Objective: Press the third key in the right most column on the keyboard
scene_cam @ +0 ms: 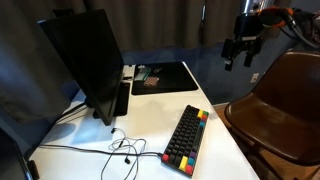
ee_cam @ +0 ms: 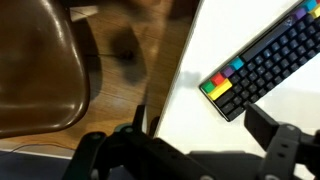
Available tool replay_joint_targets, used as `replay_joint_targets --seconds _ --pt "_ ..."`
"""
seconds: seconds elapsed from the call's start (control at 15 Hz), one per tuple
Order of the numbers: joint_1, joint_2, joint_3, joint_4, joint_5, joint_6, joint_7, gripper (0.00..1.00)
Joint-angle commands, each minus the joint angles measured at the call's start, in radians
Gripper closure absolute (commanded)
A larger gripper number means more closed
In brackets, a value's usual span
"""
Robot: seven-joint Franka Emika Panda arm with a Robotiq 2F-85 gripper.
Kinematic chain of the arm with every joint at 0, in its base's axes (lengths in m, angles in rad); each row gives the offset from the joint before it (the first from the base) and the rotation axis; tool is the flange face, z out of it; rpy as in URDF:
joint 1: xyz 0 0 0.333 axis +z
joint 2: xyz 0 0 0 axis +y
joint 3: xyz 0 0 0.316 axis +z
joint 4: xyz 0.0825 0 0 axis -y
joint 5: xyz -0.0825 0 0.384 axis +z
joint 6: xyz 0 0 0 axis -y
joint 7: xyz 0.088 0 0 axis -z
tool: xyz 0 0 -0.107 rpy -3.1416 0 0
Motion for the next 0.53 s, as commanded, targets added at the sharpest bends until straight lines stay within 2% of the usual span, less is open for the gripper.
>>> replay_joint_targets --seconds 0.0,0.27,0.47 --pt "0.013 0.014 -0.005 -0.002 -0.002 0.014 0.013 0.00" --pt "0.013 0.021 -0.004 -0.002 -0.002 0.021 0.018 0.00" --pt "0.027 0.089 0.018 0.001 0.020 0.104 0.100 0.00"
